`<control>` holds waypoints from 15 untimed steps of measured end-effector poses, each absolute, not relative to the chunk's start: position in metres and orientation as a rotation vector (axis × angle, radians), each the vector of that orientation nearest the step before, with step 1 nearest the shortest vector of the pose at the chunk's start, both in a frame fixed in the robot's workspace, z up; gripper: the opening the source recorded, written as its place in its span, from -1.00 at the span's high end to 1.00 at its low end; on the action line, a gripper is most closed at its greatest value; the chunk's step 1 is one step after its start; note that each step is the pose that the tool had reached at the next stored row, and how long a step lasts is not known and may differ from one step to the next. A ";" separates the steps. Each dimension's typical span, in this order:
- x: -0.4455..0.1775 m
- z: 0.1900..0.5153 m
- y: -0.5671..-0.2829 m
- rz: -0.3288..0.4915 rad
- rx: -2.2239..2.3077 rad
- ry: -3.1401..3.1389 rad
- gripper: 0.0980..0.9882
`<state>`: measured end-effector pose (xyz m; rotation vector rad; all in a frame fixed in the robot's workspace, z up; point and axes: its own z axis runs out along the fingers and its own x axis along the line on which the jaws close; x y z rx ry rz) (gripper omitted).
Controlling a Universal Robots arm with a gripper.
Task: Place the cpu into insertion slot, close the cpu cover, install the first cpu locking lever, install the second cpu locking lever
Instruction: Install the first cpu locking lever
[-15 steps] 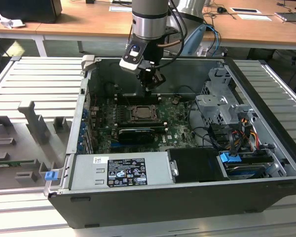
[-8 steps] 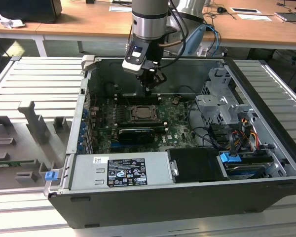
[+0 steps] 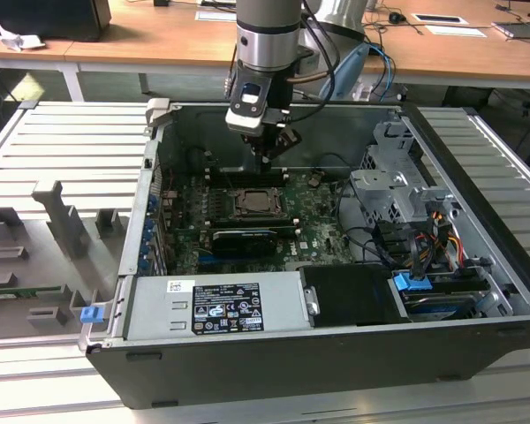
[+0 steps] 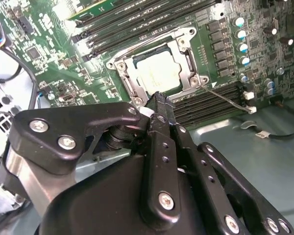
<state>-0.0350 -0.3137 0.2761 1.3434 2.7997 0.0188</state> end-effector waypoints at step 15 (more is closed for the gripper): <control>-0.035 0.276 -0.314 0.026 0.954 2.957 0.98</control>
